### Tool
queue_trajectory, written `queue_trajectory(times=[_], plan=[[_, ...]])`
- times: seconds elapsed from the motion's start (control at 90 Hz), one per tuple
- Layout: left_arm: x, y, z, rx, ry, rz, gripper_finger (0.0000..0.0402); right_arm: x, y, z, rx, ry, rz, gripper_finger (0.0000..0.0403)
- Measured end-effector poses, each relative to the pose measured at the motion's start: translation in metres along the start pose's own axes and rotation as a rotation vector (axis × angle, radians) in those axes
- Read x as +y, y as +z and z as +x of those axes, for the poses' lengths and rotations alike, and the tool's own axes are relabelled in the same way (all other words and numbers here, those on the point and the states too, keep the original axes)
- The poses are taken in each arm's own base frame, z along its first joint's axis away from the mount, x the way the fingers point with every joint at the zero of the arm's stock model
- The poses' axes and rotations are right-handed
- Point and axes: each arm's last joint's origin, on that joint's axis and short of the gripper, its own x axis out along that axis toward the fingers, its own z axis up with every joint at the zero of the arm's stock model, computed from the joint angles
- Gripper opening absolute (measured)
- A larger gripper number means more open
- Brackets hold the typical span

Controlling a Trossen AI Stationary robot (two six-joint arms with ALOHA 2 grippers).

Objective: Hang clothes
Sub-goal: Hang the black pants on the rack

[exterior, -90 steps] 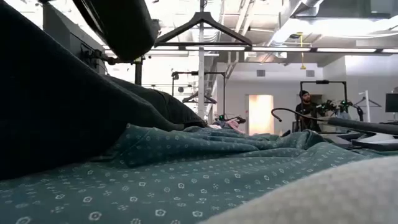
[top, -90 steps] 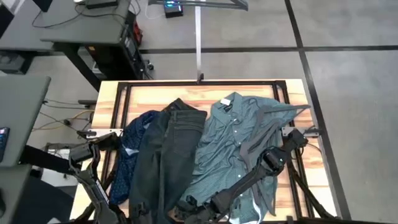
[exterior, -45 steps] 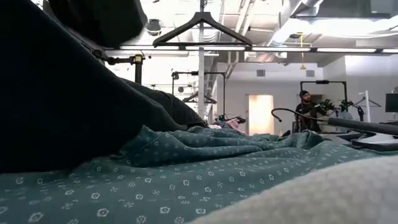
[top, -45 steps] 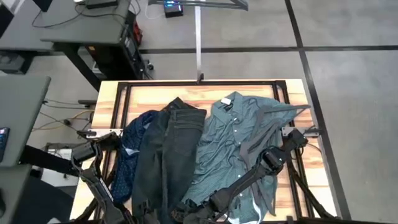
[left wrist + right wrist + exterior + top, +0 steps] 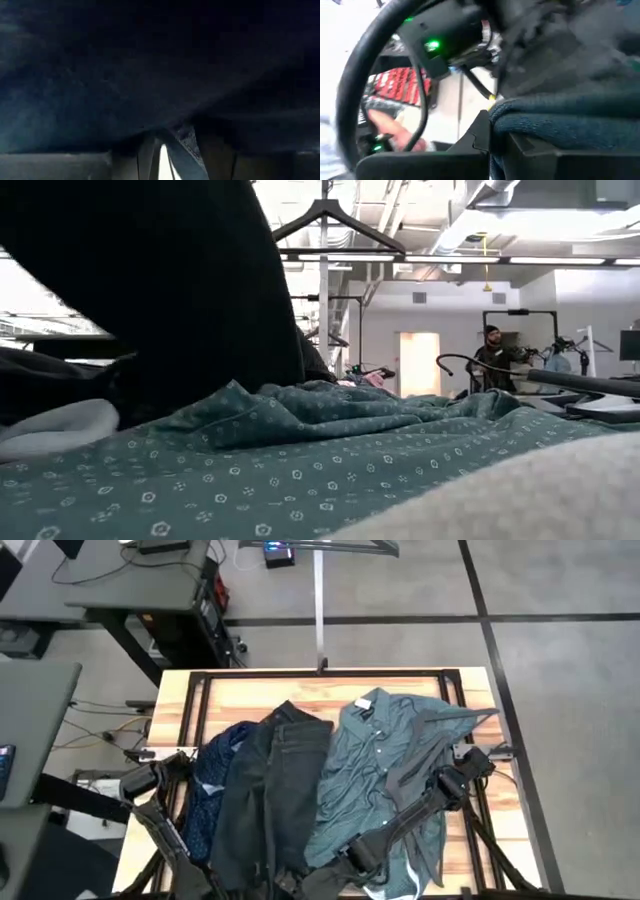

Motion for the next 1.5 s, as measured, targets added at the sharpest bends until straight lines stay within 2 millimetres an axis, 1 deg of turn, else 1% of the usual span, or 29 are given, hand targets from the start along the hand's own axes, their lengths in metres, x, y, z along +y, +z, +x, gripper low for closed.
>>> queue_trajectory(times=[0.089,0.167,0.311,0.367,0.433,0.578,0.689,0.789,0.878,0.978,1.1,1.233,1.333,1.4,1.5], plan=[[0.0,0.002,0.001,0.015,-0.017,0.006,0.012,0.0,0.0,0.0,-0.002,0.002,-0.002,0.0005],[0.001,-0.006,-0.003,0.087,-0.006,-0.016,0.012,-0.003,-0.001,0.001,-0.007,-0.019,-0.004,0.0006],[0.003,-0.03,-0.018,0.228,0.061,-0.056,0.012,-0.015,0.0,0.002,-0.008,-0.128,-0.011,0.0006],[0.004,-0.033,-0.028,0.259,0.077,-0.071,0.012,-0.018,0.001,0.002,-0.016,-0.162,-0.013,0.0006],[0.004,-0.032,-0.042,0.274,0.072,-0.091,0.012,-0.021,0.003,0.002,-0.028,-0.179,-0.012,0.0006],[0.007,-0.02,-0.075,0.265,0.05,-0.149,0.012,-0.024,0.009,0.002,-0.043,-0.186,-0.009,0.0006],[0.009,-0.015,-0.1,0.245,0.04,-0.202,0.012,-0.029,0.016,0.002,-0.05,-0.198,-0.016,0.0006],[-0.002,-0.014,-0.119,0.112,-0.039,-0.214,0.012,-0.032,0.021,0.002,-0.058,-0.203,-0.018,0.0005],[-0.016,-0.011,-0.127,-0.03,-0.121,-0.177,0.012,-0.035,0.025,0.002,-0.06,-0.207,-0.02,0.0005],[-0.027,-0.005,-0.128,-0.111,-0.193,-0.08,0.012,-0.038,0.031,0.002,-0.068,-0.212,-0.017,0.0005],[-0.028,0.008,-0.117,-0.159,-0.211,0.008,0.012,-0.043,0.039,0.001,-0.075,-0.218,-0.013,0.0005],[-0.022,0.025,-0.103,-0.205,-0.185,0.097,0.012,-0.05,0.049,0.001,-0.073,-0.22,-0.015,0.0005],[-0.017,0.038,-0.089,-0.201,-0.192,0.126,0.012,-0.054,0.055,0.0,-0.058,-0.213,-0.016,0.0005],[-0.012,0.041,-0.084,-0.185,-0.172,0.147,0.012,-0.057,0.057,0.0,-0.048,-0.226,-0.029,0.0006],[-0.005,0.037,-0.08,-0.137,-0.12,0.212,0.012,-0.059,0.059,0.0,-0.049,-0.232,-0.035,0.0006]])
